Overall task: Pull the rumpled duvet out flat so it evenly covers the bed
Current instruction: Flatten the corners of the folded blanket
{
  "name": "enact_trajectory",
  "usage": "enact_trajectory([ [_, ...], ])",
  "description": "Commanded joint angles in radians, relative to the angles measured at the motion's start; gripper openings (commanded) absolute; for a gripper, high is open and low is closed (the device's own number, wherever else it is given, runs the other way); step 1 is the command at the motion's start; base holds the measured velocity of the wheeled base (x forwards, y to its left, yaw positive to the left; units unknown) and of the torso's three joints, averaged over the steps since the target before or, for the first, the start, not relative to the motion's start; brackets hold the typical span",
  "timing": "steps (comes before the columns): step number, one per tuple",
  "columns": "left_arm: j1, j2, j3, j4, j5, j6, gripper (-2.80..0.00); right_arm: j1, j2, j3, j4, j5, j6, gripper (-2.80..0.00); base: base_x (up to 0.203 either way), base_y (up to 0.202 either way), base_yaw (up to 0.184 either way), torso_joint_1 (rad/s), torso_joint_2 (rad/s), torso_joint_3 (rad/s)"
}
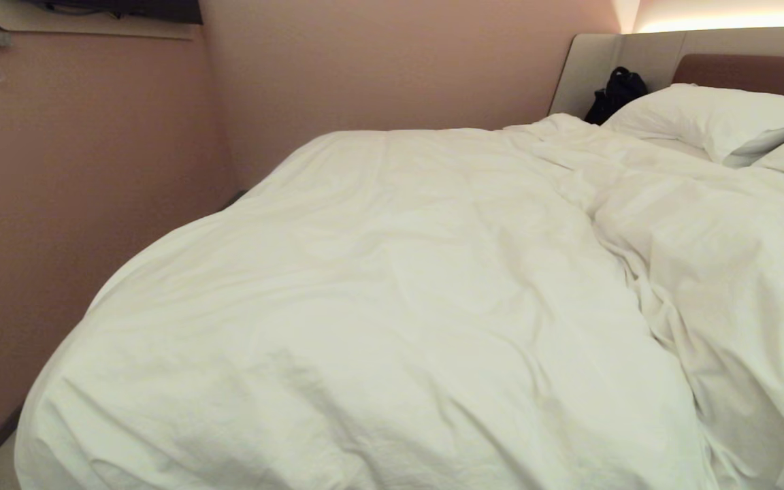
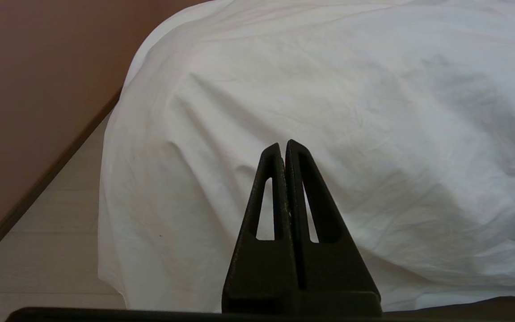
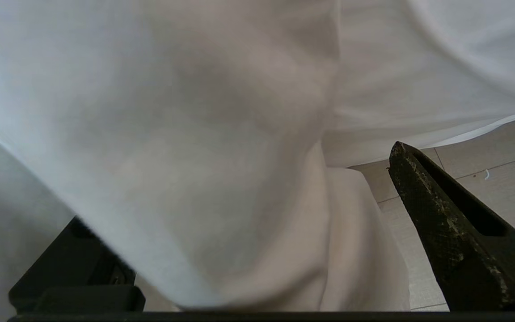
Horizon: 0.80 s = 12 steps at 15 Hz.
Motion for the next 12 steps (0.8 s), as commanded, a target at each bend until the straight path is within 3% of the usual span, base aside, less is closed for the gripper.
enact_trajectory([
  [1, 0.0, 0.0, 0.0, -0.001, 0.001, 0.0, -2.8, 0.0, 0.008, -0.002, 0.0, 0.006, -0.004, 0.0, 0.0, 0.0, 0.0, 0.0, 0.0, 0.0],
  [3, 0.0, 0.0, 0.0, -0.001, 0.001, 0.0, -2.8, 0.0, 0.013, -0.004, 0.0, 0.005, 0.0, 0.0, 0.0, 0.0, 0.0, 0.0, 0.0, 0.0],
  [4, 0.0, 0.0, 0.0, -0.001, 0.001, 0.0, -2.8, 0.0, 0.015, -0.004, 0.0, 0.005, 0.005, -2.8, 0.0, 0.0, 0.0, 0.0, 0.0, 0.0],
  [12, 0.0, 0.0, 0.0, -0.001, 0.001, 0.0, -2.8, -0.02, -0.037, -0.008, 0.014, 0.015, 0.035, -2.8, 0.0, 0.0, 0.0, 0.0, 0.0, 0.0],
])
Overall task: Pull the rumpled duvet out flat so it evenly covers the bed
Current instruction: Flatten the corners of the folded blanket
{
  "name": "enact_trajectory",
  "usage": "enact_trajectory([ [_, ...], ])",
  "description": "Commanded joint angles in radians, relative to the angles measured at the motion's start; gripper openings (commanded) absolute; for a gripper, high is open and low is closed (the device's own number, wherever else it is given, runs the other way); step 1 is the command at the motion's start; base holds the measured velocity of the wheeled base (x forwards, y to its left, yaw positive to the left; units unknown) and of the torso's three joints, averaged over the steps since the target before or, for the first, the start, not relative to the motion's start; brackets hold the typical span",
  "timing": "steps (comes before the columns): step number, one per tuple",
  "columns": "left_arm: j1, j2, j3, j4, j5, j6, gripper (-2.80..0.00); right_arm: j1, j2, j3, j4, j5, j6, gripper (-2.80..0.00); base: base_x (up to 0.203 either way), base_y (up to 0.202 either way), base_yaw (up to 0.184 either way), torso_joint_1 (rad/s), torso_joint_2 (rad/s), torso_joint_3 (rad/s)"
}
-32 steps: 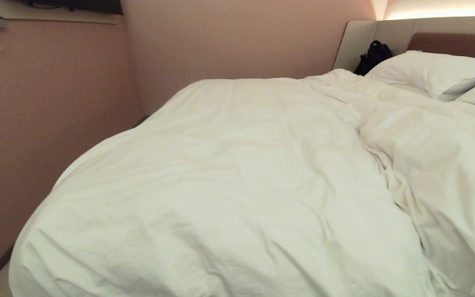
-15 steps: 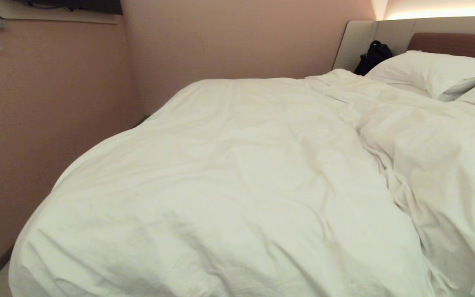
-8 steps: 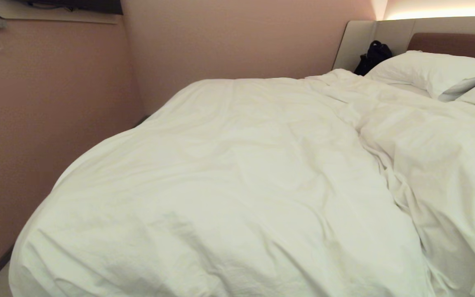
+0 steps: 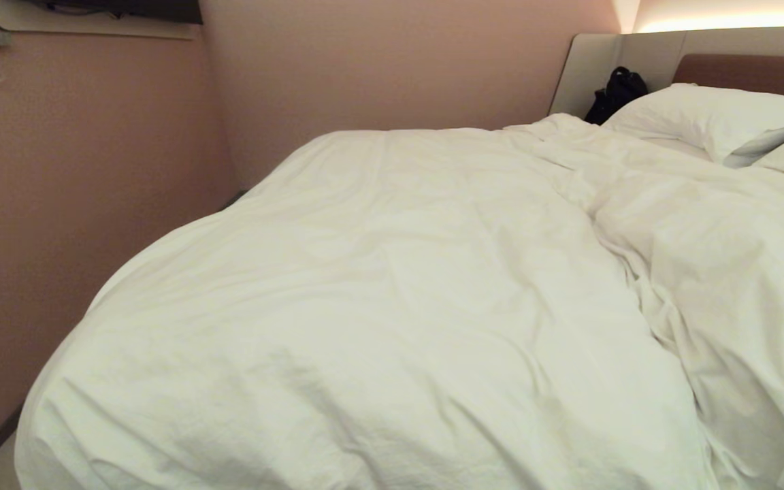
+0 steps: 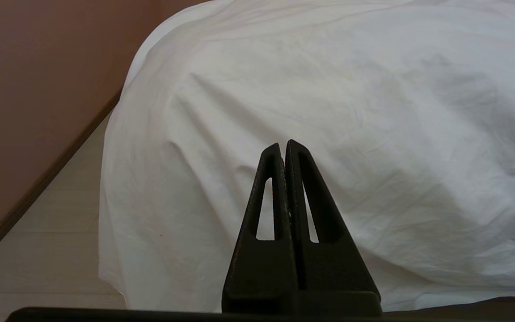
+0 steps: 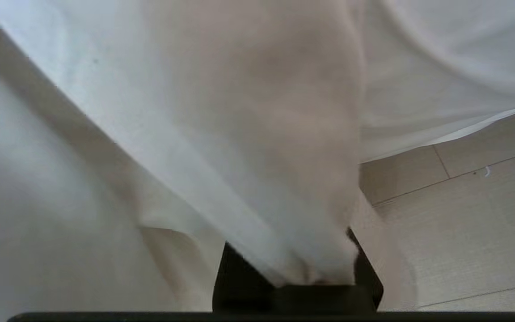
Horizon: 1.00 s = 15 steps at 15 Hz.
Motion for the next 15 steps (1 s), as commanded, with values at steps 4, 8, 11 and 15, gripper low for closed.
enact_trajectory([
  [4, 0.0, 0.0, 0.0, -0.001, 0.001, 0.0, -2.8, -0.054, -0.106, -0.124, 0.131, 0.093, 0.108, -2.8, 0.0, 0.0, 0.0, 0.0, 0.0, 0.0],
  [8, 0.001, 0.0, 0.0, -0.001, 0.001, 0.0, -2.8, -0.114, -0.132, -0.42, 0.295, 0.144, 0.292, -2.8, 0.0, 0.0, 0.0, 0.0, 0.0, 0.0],
  [11, 0.002, 0.0, 0.0, -0.001, 0.001, 0.0, -2.8, -0.174, -0.226, -0.424, 0.259, 0.179, 0.431, -2.8, 0.0, 0.0, 0.0, 0.0, 0.0, 0.0],
  [15, 0.0, 0.0, 0.0, -0.001, 0.001, 0.0, -2.8, -0.251, -0.313, -0.422, 0.201, 0.243, 0.591, -2.8, 0.0, 0.0, 0.0, 0.0, 0.0, 0.0],
])
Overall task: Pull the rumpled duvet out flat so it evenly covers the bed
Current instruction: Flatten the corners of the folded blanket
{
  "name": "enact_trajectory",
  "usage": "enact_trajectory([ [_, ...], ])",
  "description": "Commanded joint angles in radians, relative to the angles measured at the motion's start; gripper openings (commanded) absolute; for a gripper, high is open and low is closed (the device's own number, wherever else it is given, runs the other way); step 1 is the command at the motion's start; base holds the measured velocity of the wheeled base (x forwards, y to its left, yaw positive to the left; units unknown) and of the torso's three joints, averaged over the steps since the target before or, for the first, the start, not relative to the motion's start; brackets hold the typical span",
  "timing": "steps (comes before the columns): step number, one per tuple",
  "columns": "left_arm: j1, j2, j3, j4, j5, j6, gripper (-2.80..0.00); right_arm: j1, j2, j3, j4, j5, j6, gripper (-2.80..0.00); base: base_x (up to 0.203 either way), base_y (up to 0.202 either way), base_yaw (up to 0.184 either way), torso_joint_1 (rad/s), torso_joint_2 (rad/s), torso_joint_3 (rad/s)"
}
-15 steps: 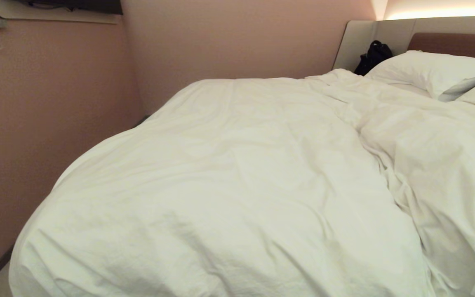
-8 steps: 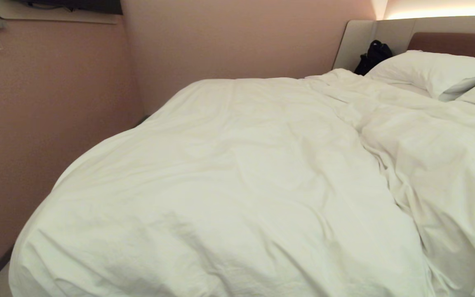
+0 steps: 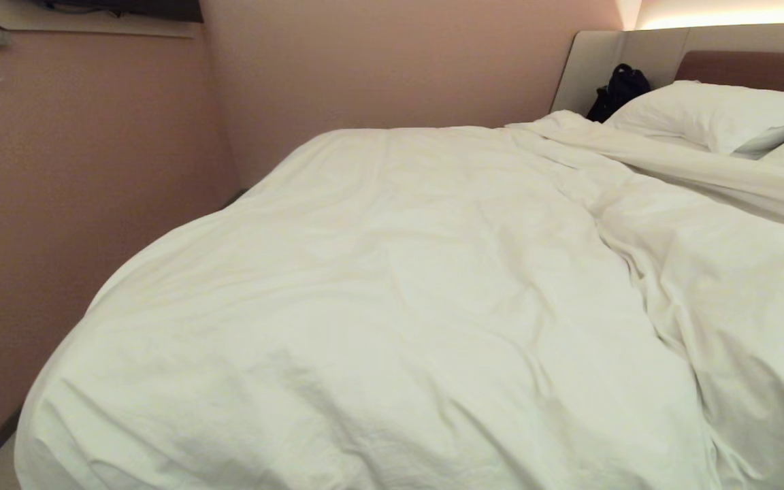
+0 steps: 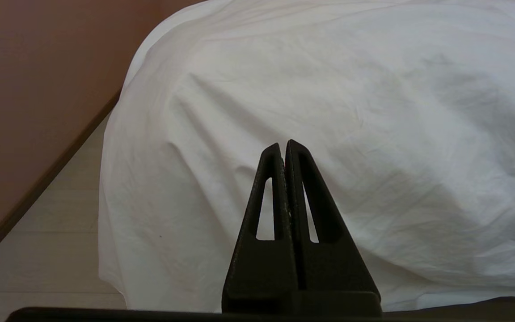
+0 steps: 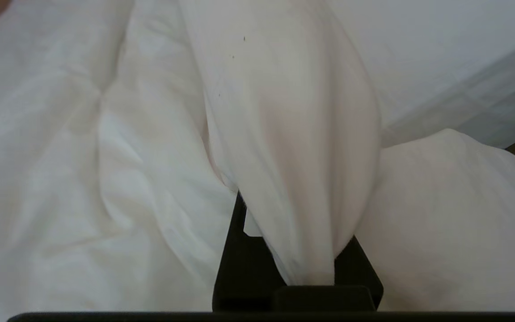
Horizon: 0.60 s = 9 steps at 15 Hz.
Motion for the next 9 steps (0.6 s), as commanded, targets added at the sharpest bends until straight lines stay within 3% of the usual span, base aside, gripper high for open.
enact_trajectory([
  [1, 0.0, 0.0, 0.0, -0.001, 0.0, 0.0, -2.8, -0.029, -0.053, 0.0, -0.08, 0.027, 0.207, -2.8, 0.0, 0.0, 0.0, 0.0, 0.0, 0.0],
  [6, 0.0, 0.0, 0.0, -0.001, 0.0, 0.0, -2.8, -0.062, -0.066, 0.001, -0.353, -0.004, 0.453, -2.8, 0.0, 0.0, 0.0, 0.0, 0.0, 0.0],
  [9, 0.0, 0.0, 0.0, -0.001, 0.0, 0.0, -2.8, -0.062, -0.09, 0.013, -0.356, -0.014, 0.485, -2.8, 0.0, 0.0, 0.0, 0.0, 0.0, 0.0],
])
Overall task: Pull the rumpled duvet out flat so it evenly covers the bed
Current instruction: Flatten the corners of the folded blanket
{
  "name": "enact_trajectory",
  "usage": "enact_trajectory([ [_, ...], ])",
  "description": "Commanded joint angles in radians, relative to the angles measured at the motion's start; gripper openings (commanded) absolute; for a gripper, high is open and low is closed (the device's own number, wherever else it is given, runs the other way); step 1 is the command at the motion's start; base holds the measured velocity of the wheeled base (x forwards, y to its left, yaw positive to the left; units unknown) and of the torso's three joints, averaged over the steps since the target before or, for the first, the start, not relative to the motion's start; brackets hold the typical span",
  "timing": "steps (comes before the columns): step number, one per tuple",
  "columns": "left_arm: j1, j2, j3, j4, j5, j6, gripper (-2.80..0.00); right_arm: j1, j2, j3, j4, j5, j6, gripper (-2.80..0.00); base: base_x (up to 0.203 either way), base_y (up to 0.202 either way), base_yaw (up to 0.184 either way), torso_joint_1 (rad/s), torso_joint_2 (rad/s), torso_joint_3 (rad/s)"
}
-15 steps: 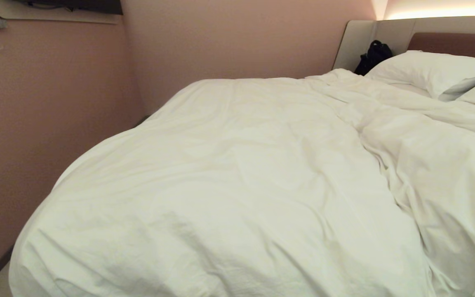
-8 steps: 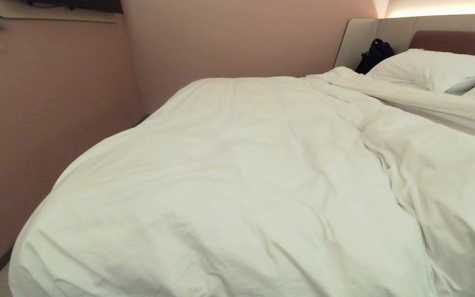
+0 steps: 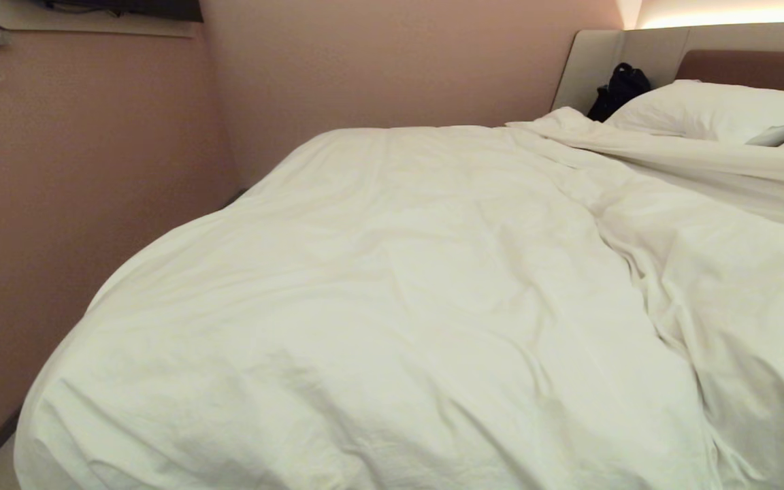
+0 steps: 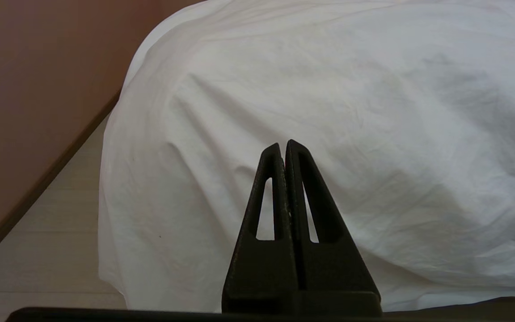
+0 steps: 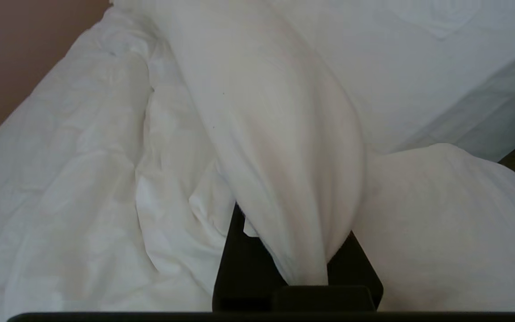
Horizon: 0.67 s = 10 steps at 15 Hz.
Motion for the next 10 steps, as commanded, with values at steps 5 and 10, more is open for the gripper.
enact_trajectory([
  [5, 0.0, 0.0, 0.0, -0.001, 0.0, 0.0, -2.8, 0.062, -0.14, 0.025, 0.165, 0.016, 0.133, -2.8, 0.0, 0.0, 0.0, 0.0, 0.0, 0.0],
  [10, 0.0, 0.0, 0.0, -0.001, 0.0, 0.0, -2.8, 0.24, -0.393, 0.238, 0.276, 0.011, 0.096, -2.8, 0.0, 0.0, 0.0, 0.0, 0.0, 0.0],
])
